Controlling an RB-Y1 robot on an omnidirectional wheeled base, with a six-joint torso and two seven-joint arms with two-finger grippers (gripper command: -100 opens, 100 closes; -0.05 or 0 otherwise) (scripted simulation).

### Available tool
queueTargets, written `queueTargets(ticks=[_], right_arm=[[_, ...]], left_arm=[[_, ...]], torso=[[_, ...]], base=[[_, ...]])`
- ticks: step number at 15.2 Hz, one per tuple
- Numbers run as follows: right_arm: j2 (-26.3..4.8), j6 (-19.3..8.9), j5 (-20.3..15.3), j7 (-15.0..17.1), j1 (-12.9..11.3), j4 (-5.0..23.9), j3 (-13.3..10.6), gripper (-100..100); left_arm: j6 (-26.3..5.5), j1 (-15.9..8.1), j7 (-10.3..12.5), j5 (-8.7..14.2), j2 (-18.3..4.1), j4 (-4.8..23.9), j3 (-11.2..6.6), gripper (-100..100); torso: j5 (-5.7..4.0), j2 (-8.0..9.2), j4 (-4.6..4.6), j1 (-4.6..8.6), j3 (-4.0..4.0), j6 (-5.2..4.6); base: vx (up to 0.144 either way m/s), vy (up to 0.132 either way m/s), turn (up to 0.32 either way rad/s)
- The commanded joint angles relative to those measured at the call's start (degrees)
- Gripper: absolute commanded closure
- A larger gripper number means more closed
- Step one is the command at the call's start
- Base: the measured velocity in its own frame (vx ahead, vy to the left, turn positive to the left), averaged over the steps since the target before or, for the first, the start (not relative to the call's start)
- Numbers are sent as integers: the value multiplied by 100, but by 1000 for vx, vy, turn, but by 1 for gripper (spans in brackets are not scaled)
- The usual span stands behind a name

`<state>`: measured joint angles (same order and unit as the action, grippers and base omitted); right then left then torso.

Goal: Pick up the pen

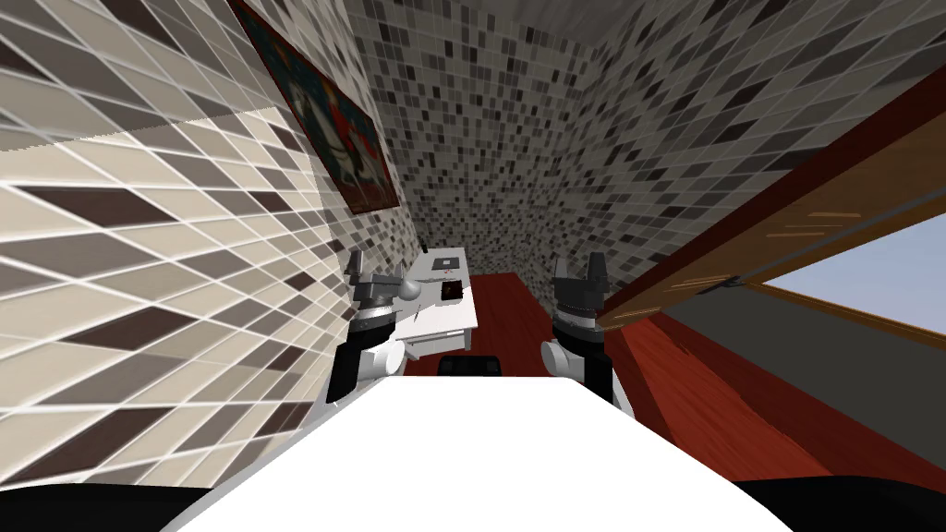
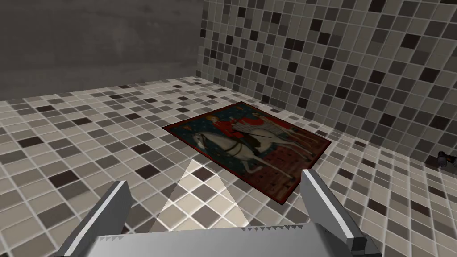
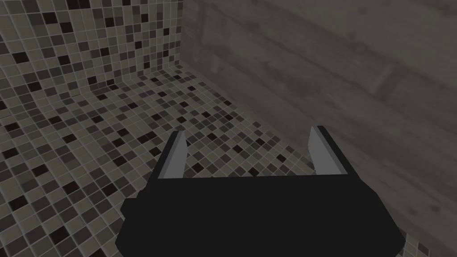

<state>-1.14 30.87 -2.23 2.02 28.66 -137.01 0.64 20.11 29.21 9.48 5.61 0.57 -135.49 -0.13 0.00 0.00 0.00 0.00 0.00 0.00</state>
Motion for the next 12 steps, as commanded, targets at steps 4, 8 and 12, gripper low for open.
queueTargets(ticks=[4,8,12], right_arm=[[0,0,0,0,0,0,0,0],[0,0,0,0,0,0,0,0],[0,0,0,0,0,0,0,0]], left_arm=[[-143,-144,162,52,-512,280,-71,-100],[-387,-388,445,142,-815,744,-195,-100],[-602,-602,696,222,-939,1145,-305,-100]], torso=[[1,0,0,-4,0,-1],[2,-1,-1,-7,1,0],[2,-1,0,-5,1,-1]], base=[[-1,2,-12],[-3,7,-28],[-4,6,-23]])
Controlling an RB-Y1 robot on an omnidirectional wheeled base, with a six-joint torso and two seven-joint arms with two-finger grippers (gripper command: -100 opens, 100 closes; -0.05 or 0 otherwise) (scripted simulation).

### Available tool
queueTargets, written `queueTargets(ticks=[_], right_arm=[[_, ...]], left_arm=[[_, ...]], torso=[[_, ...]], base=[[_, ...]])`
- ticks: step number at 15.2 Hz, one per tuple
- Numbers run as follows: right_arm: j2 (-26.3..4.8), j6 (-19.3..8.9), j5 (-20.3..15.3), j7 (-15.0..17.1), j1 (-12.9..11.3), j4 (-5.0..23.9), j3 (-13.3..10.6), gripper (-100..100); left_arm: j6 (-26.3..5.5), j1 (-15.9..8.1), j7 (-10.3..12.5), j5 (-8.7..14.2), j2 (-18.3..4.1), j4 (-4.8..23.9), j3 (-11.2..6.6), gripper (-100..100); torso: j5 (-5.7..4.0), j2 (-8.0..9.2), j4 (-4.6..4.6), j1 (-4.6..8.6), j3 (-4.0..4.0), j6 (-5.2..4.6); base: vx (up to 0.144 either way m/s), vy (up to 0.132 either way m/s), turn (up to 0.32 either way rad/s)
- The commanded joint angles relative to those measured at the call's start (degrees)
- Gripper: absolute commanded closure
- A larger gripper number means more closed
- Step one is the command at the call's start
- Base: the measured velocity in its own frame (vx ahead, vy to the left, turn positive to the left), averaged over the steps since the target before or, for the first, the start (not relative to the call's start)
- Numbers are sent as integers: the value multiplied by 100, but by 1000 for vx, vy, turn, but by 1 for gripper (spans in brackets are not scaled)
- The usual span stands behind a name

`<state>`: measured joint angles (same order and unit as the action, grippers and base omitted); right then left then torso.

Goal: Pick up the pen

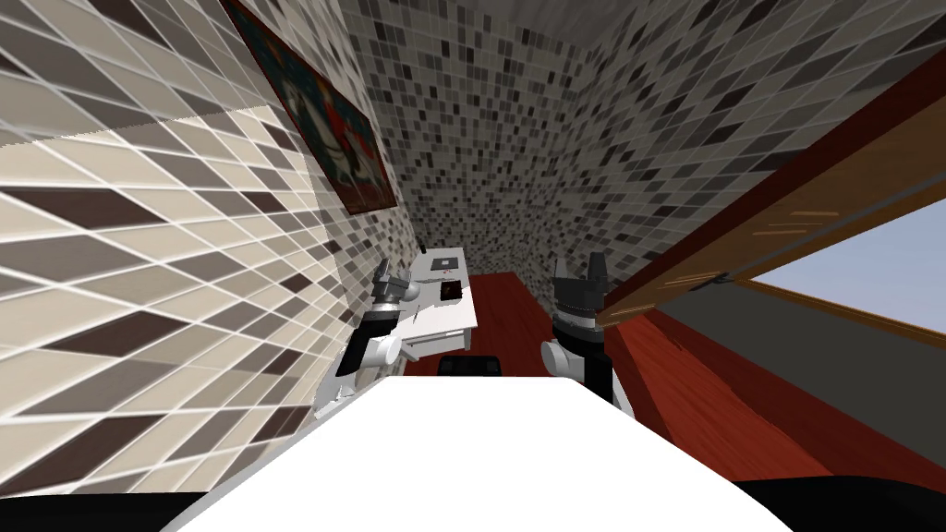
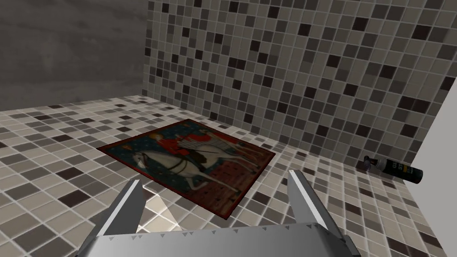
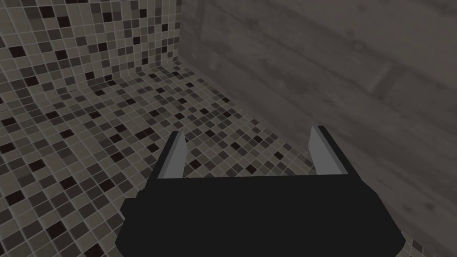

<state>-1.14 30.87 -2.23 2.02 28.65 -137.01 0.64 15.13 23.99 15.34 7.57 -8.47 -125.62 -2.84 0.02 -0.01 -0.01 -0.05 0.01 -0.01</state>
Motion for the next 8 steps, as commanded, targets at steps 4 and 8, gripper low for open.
queueTargets(ticks=[4,8], right_arm=[[0,0,0,0,0,0,0,0],[0,0,0,0,0,0,0,0]], left_arm=[[-352,-328,401,120,-122,614,-160,-100],[-627,-602,724,223,-193,1066,-301,-100]], torso=[[0,0,0,0,0,0],[0,0,0,-1,0,1]], base=[[-4,7,-27],[-5,9,-33]])
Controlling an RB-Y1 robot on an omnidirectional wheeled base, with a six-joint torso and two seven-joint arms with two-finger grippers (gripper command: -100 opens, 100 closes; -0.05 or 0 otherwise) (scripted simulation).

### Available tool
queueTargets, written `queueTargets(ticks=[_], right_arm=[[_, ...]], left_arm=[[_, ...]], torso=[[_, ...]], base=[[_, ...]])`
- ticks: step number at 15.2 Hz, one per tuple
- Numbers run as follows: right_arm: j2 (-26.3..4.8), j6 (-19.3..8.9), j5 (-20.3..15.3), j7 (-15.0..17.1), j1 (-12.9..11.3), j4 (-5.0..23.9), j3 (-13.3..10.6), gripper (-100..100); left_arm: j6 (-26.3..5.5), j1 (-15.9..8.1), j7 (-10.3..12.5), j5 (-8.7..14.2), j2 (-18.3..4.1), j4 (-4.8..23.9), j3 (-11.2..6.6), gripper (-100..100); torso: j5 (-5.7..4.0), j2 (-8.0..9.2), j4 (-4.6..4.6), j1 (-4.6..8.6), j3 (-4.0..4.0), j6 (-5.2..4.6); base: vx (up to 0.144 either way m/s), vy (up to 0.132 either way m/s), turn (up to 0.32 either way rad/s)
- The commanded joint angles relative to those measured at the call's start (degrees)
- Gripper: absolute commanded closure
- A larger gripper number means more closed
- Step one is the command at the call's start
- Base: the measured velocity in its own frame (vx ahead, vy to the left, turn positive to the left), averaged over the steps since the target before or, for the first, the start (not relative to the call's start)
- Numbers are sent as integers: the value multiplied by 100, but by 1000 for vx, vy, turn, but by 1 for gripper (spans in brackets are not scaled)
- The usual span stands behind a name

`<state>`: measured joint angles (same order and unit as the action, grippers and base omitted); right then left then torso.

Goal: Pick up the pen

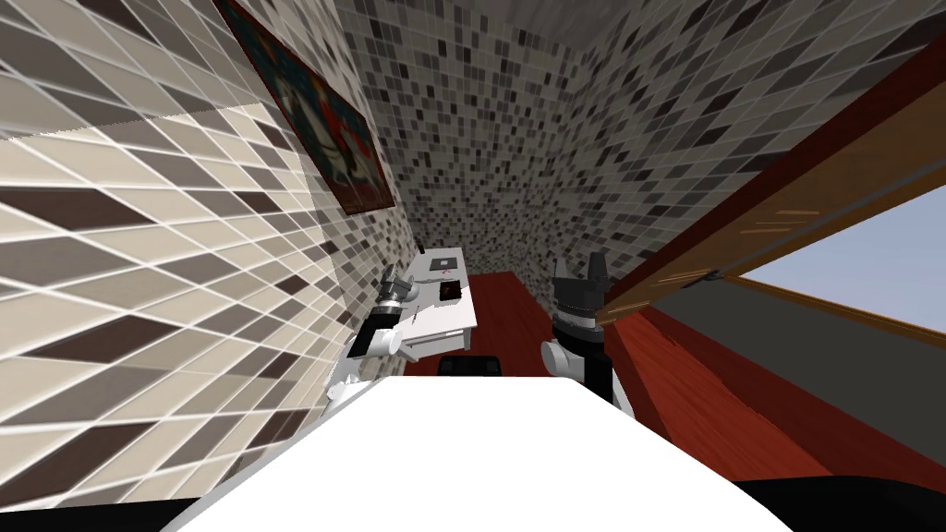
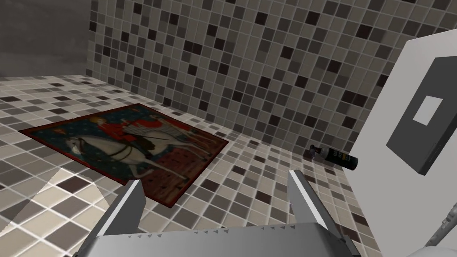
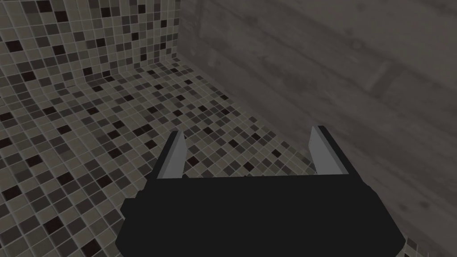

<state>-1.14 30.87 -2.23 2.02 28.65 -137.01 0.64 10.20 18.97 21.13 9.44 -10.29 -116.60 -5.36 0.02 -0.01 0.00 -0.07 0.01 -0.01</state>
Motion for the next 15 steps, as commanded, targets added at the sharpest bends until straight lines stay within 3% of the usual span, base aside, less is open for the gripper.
queueTargets(ticks=[1,4,6,9,11,12,14,15], right_arm=[[0,0,0,0,0,0,0,0],[0,0,0,0,0,0,0,0],[0,0,0,0,0,0,0,0],[0,0,0,0,0,0,0,0],[0,0,0,0,0,0,0,0],[0,0,0,0,0,0,0,0],[0,0,0,0,0,0,0,0],[0,0,0,0,0,0,0,0]], left_arm=[[-134,-100,145,36,-11,228,-49,-100],[-433,-399,494,148,-77,661,-201,-100],[-433,-399,494,148,-77,786,-201,-100],[-752,-718,863,266,-139,1227,-363,-100],[-752,-718,863,266,-139,1389,-363,-100],[-917,-884,1053,326,-167,1543,-446,-100],[-917,-884,1053,326,-167,1707,-446,-100],[-1086,-1054,1245,388,-194,1853,-531,-100]], torso=[[0,0,0,0,0,0],[0,0,0,1,0,1],[0,0,0,1,0,1],[0,-1,0,1,0,0],[0,0,0,1,0,1],[0,0,0,2,0,1],[0,0,0,2,0,1],[0,0,0,2,0,1]], base=[[-5,8,-27],[-4,8,-36],[-4,8,-21],[-4,8,-35],[-4,8,-24],[-4,8,-23],[-4,8,-23],[-4,6,-31]])
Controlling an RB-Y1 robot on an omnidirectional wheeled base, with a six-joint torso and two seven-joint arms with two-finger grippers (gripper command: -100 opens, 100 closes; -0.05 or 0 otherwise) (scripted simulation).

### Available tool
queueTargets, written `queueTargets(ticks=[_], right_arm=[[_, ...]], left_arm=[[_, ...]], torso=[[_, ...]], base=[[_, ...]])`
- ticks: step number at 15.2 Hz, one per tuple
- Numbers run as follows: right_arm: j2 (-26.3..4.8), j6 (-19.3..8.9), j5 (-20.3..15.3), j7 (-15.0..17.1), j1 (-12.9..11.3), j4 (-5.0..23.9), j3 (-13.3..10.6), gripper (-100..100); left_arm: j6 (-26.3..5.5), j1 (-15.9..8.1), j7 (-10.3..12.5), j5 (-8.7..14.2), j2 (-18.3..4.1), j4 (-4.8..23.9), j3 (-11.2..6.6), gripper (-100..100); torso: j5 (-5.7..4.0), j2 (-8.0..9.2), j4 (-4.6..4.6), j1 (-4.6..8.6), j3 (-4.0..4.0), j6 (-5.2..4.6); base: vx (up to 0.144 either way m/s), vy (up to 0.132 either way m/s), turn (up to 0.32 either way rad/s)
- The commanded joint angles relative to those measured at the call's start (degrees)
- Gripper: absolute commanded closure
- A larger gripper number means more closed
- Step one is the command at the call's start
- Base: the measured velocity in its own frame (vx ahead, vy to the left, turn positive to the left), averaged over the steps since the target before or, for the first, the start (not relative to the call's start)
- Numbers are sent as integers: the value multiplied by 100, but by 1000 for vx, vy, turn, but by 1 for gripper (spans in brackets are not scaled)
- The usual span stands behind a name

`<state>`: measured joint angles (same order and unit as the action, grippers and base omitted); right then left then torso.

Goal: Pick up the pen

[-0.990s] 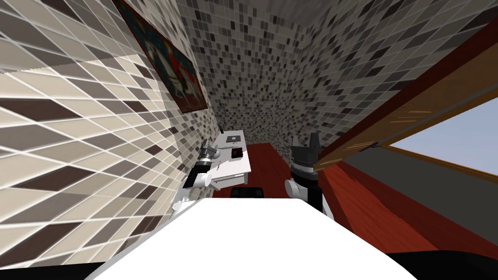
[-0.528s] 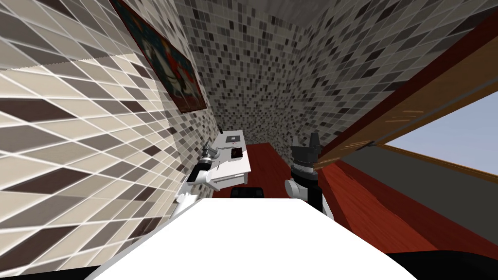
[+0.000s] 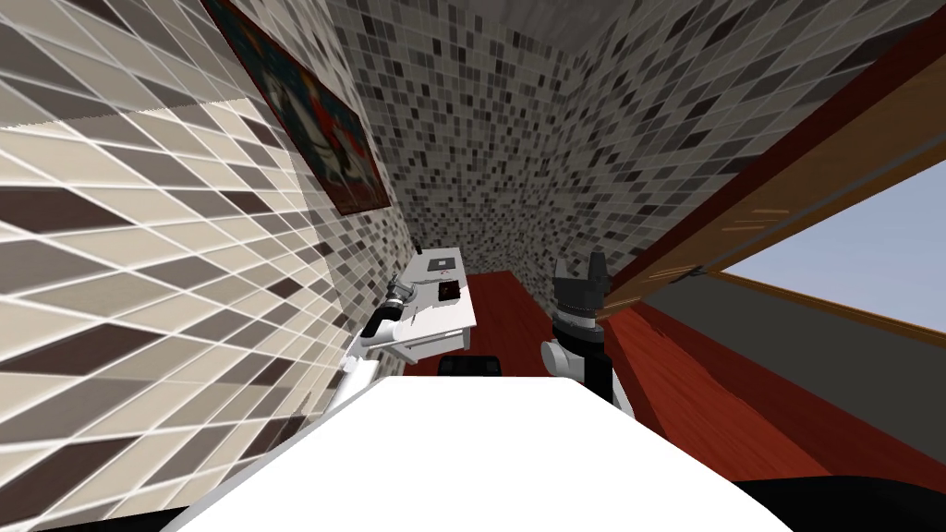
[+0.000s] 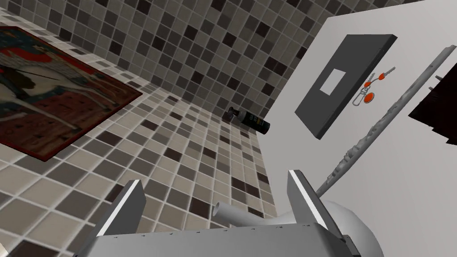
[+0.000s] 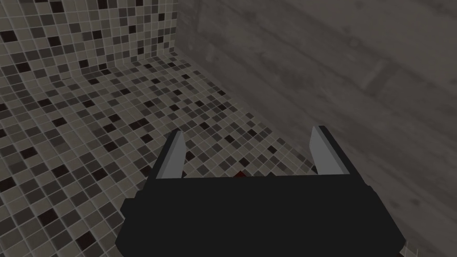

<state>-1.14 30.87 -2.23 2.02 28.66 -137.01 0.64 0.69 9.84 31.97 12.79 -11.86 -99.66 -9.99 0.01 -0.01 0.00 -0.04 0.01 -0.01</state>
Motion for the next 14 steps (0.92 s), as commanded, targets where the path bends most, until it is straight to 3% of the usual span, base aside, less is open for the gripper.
queueTargets(ticks=[1,2,3,5,6,8,9,11,14], right_arm=[[0,0,0,0,0,0,0,0],[0,0,0,0,0,0,0,0],[0,0,0,0,0,0,0,0],[0,0,0,0,0,0,0,0],[0,0,0,0,0,0,0,0],[0,0,0,0,0,0,0,0],[0,0,0,0,0,0,0,0],[0,0,0,0,0,0,0,0],[0,0,0,0,0,0,0,0]], left_arm=[[-135,-141,162,52,-37,286,-68,-100],[-135,-141,162,52,-37,343,-68,-100],[-307,-314,357,114,-63,521,-154,-100],[-307,-314,357,114,-63,681,-154,-100],[-481,-490,552,176,-87,838,-240,-100],[-481,-490,552,176,-87,1029,-240,-100],[-657,-667,749,238,-112,1196,-327,-100],[-657,-667,749,238,-112,1384,-327,-100],[-1005,-1026,1139,362,-163,1905,-500,-100]], torso=[[0,0,0,0,0,0],[0,0,0,-1,0,0],[0,0,0,0,0,1],[0,0,0,0,0,1],[0,0,0,0,0,1],[0,-1,0,1,0,0],[0,0,0,0,0,1],[0,0,0,-1,0,1],[0,0,0,0,0,1]], base=[[-4,7,-37],[-3,6,-14],[-4,6,-29],[-4,6,-24],[-5,6,-29],[-3,7,-27],[-4,7,-27],[-5,7,-25],[-6,7,-37]])
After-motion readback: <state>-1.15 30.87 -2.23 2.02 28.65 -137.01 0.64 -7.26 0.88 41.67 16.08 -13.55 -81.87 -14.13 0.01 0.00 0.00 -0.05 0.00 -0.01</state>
